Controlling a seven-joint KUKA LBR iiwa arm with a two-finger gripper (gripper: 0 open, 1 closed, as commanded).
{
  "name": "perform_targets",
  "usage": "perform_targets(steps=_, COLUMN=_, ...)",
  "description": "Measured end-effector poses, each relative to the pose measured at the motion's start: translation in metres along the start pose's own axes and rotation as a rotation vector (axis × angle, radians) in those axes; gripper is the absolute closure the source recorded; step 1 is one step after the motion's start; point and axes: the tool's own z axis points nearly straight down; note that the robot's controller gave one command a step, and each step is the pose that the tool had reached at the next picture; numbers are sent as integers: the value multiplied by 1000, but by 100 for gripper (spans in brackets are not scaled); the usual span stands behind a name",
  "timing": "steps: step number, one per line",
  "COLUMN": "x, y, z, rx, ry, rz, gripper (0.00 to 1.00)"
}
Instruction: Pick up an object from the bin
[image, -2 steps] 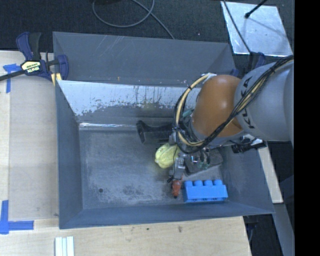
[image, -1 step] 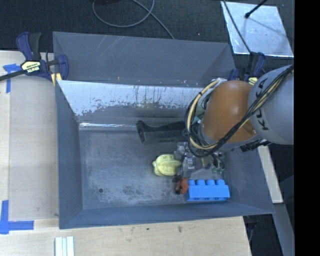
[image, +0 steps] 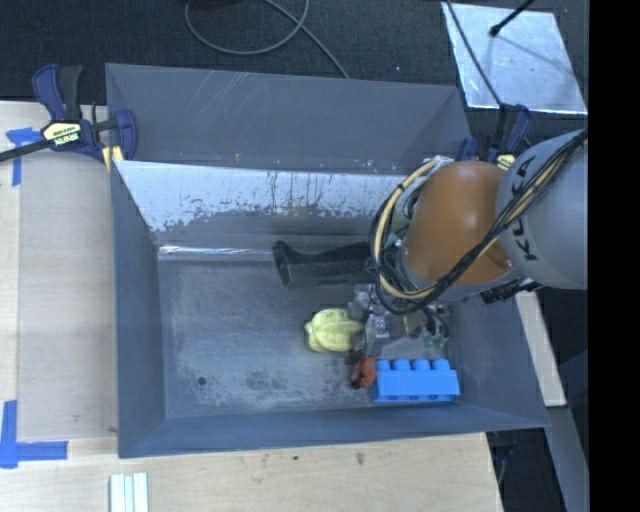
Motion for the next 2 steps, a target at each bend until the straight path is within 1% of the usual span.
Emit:
perform_targets(steps=1, x=0, y=0, z=-1, rx=0, ry=0, rz=0, gripper=100)
perform_targets(steps=2, x=4, y=-1, z=-18, rx=-1, ry=11, rz=-9, gripper=100)
